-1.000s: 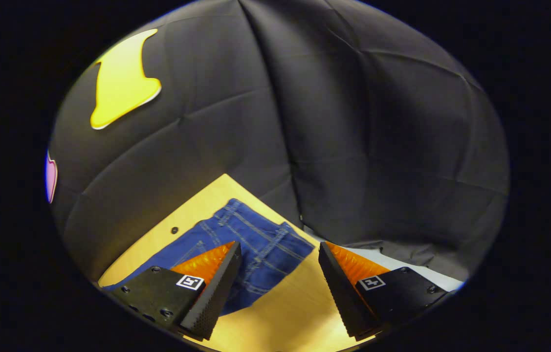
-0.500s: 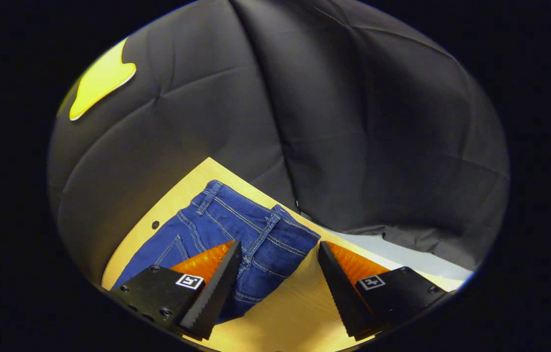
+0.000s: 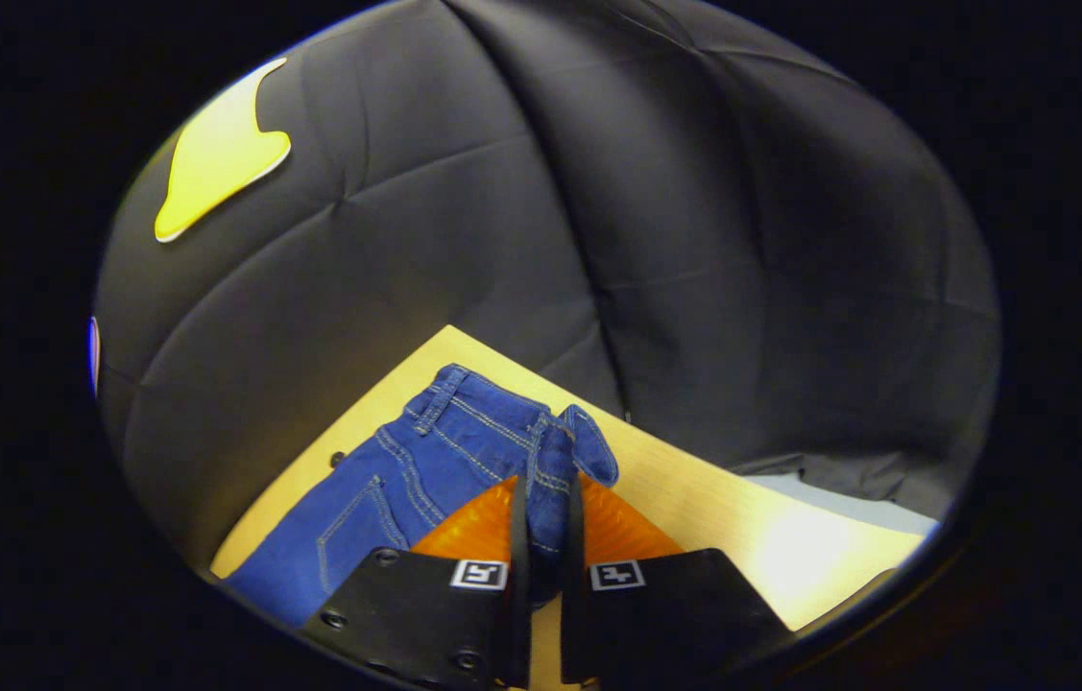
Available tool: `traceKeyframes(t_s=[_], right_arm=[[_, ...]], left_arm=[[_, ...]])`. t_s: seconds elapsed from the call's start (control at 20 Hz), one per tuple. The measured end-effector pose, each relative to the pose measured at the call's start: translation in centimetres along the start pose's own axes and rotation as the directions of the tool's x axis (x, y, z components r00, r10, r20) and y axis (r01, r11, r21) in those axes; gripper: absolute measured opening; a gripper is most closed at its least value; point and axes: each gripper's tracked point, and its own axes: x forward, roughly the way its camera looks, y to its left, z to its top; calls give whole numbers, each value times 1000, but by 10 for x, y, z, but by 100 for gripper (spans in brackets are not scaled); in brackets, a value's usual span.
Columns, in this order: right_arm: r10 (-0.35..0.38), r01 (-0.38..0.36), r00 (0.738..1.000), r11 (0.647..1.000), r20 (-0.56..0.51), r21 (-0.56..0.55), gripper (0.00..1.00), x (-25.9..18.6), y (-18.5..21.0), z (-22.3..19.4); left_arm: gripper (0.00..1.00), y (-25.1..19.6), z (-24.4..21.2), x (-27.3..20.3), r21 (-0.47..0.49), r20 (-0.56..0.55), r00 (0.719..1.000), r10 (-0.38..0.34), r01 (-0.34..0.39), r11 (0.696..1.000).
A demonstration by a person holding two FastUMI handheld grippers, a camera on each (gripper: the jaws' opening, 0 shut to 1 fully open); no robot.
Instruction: Grasp the waist and the cuffs of the jeans and fold them to make the two legs overlap; first hold the waist and fold one-third of the jeans toward the cuffs, then hold the cuffs and fold the remaining one-third in the same direction to finish folding.
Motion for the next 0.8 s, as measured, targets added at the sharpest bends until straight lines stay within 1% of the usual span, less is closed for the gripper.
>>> traceKeyframes(t_s=[0.05, 0.1, 0.2, 0.3, 0.4, 0.5, 0.6, 0.65, 0.75, 0.8], right_arm=[[4, -4, 1000, 1000, 21, -6, 16, 0, -2, 6], [9, -8, 999, 1000, 35, -31, 9, -1, -3, 8], [27, -21, 997, 996, 72, -89, 9, -13, -2, 24], [76, -59, 989, 990, 125, -129, 8, -30, 10, 43], [136, -108, 977, 980, 165, -168, 8, -45, 31, 58], [216, -169, 956, 959, 198, -230, 8, -74, 54, 68], [307, -230, 925, 922, 223, -312, 8, -119, 78, 76], [349, -252, 907, 897, 233, -362, 8, -150, 85, 76], [443, -299, 866, 831, 231, -469, 8, -208, 112, 72], [496, -329, 839, 790, 224, -517, 8, -234, 123, 67]], left_arm=[[100, 1, -2, 2, -13, -4, 1000, 0, 0, 1000], [100, 2, -5, 4, -23, -9, 1000, 1, -1, 1000], [100, 4, -12, 7, -34, -21, 1000, 8, -9, 999], [100, 4, -16, 9, -38, -25, 1000, 8, -9, 999], [100, 5, -19, 10, -30, -33, 999, 12, -13, 999], [100, 6, -23, 9, -21, -38, 999, 15, -16, 1000], [100, 8, -27, 7, -11, -41, 999, 19, -19, 1000], [100, 8, -29, 5, -8, -42, 999, 19, -19, 1000], [100, 9, -36, 0, -7, -46, 999, 15, -15, 1000], [100, 9, -39, -2, -6, -49, 999, 15, -15, 1000]])
